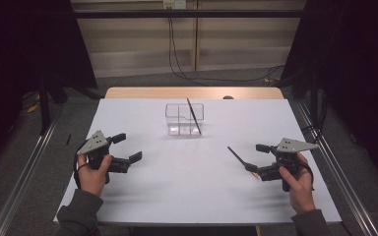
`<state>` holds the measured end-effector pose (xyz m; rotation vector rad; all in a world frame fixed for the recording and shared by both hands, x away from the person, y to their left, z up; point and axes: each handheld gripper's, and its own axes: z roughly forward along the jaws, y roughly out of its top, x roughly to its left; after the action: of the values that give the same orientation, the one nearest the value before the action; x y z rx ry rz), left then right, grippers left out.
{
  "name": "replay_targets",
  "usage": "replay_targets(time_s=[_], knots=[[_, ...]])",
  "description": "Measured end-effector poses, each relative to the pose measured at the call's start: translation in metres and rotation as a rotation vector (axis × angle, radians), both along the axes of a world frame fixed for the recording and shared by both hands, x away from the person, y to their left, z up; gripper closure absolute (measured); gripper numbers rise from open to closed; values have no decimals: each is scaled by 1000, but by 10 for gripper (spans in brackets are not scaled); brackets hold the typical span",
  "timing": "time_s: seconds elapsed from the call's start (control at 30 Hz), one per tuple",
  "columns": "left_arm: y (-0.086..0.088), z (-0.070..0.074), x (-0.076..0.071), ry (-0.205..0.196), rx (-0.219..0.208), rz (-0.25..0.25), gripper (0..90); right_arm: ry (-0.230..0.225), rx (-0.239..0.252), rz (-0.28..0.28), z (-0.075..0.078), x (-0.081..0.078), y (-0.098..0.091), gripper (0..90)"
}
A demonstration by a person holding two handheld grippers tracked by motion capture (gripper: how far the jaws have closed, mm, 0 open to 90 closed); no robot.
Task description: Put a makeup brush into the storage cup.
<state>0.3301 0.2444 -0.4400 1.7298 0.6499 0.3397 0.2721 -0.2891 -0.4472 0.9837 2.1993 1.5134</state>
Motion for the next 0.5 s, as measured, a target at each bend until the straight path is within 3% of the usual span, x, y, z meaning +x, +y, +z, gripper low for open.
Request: replay_targets(time_s=[0.5], knots=[[8, -4, -7, 3, 14, 19, 7, 4, -14, 6, 0, 1, 3, 107]])
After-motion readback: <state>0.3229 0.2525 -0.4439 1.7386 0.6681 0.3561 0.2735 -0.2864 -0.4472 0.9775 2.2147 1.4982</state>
